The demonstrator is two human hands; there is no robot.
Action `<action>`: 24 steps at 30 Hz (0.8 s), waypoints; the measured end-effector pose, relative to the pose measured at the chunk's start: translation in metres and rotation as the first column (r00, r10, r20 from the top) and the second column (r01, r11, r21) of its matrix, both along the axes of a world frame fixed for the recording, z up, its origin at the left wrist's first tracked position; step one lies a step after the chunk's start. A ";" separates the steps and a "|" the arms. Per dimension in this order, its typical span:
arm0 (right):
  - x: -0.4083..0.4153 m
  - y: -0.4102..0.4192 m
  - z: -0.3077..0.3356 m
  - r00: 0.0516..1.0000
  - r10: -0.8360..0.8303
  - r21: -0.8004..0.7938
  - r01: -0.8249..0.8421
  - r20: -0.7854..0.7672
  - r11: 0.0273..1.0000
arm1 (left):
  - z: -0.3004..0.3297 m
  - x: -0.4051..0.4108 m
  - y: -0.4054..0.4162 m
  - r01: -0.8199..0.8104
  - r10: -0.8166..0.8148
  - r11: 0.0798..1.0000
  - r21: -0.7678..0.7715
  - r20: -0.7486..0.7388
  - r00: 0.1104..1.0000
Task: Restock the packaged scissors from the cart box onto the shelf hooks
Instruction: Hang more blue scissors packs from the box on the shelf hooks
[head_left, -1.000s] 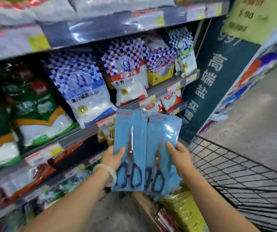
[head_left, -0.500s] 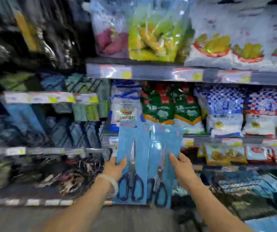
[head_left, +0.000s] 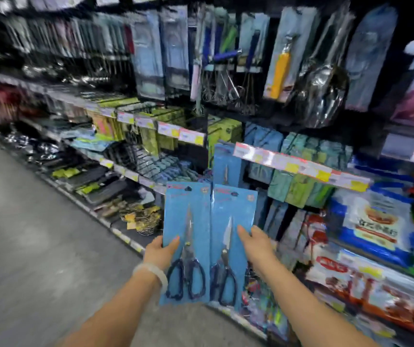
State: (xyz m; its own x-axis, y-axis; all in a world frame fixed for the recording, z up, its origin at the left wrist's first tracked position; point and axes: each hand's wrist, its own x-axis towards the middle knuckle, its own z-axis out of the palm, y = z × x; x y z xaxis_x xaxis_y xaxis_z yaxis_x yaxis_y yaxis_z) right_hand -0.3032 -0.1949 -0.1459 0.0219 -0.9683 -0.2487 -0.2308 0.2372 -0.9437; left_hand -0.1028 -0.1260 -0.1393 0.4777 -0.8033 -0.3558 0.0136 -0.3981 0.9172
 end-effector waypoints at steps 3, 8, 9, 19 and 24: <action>0.034 -0.037 -0.008 0.998 0.006 -0.006 -0.006 -0.055 1.000 | -0.009 0.034 -0.018 -0.030 0.030 1.000 0.006 -0.005 1.000; 0.065 -0.111 -0.017 0.995 -0.031 -0.016 0.030 -0.093 0.999 | -0.015 0.073 -0.071 -0.022 0.022 0.999 0.027 -0.004 1.000; 0.068 -0.125 -0.016 0.994 -0.054 -0.023 0.052 -0.098 0.998 | -0.013 0.078 -0.083 -0.004 0.003 0.999 0.035 0.008 1.000; 0.078 -0.217 -0.017 0.971 -0.239 -0.091 0.238 -0.005 0.967 | 0.001 0.096 -0.183 0.181 -0.181 0.983 -0.008 0.041 0.983; 0.072 -0.229 -0.033 0.970 -0.230 0.004 0.231 -0.071 0.973 | 0.003 0.091 -0.215 0.304 -0.304 0.953 0.005 0.017 0.953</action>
State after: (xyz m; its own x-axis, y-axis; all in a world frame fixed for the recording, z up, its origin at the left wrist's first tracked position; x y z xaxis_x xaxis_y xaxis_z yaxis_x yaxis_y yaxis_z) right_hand -0.2312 -0.4237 -0.1794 -0.2197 -0.9420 -0.2535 -0.2339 0.3032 -0.9238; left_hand -0.0123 -0.3408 -0.1365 0.2173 -0.9108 -0.3511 -0.1243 -0.3826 0.9155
